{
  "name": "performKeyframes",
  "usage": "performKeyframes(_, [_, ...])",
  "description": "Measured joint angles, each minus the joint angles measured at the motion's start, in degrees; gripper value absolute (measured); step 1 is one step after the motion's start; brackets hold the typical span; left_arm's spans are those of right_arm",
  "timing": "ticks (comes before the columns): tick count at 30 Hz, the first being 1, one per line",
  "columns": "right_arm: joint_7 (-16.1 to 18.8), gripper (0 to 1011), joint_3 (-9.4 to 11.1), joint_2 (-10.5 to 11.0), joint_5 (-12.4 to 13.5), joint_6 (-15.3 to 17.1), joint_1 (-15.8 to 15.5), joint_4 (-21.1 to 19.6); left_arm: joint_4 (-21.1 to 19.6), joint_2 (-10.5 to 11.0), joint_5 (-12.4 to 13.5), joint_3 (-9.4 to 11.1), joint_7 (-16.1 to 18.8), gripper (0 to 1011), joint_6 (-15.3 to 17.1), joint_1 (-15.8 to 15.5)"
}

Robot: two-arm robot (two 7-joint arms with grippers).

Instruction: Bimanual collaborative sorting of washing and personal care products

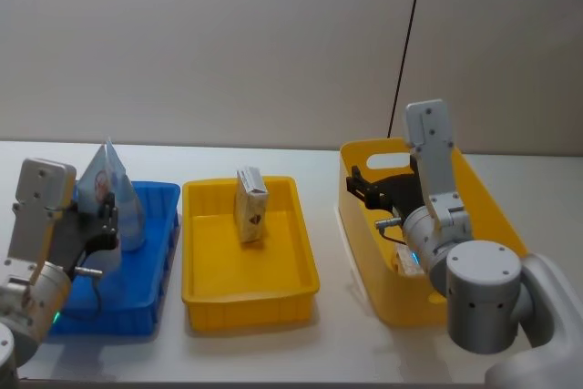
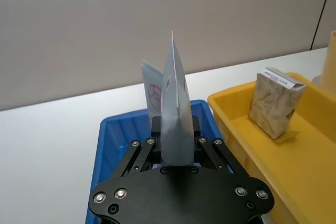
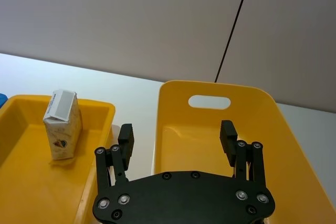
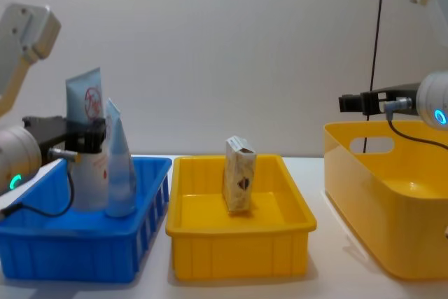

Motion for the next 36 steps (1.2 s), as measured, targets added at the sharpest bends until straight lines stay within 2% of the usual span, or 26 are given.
performKeyframes(7, [0.0, 1004, 0.0, 0.0, 0.0, 0.0, 0.0, 0.0, -4.2, 1.2, -0.1, -0.5, -1.6, 246, 1.1, 1.1])
performKeyframes(15, [0.0, 1004, 0.0, 0.0, 0.0, 0.0, 0.0, 0.0, -7.3, 2.5, -0.8, -0.3, -5.4, 246, 1.2, 1.4])
performKeyframes(23, [0.0, 1004, 0.0, 0.0, 0.0, 0.0, 0.0, 0.0, -8.3, 3.2, -1.5, 0.5, -9.5, 246, -0.2, 0.6])
performKeyframes(36, [0.0, 1004, 0.0, 0.0, 0.0, 0.0, 0.0, 0.0, -7.3, 3.2, -2.8, 3.3, -18.4, 246, -4.9, -2.8])
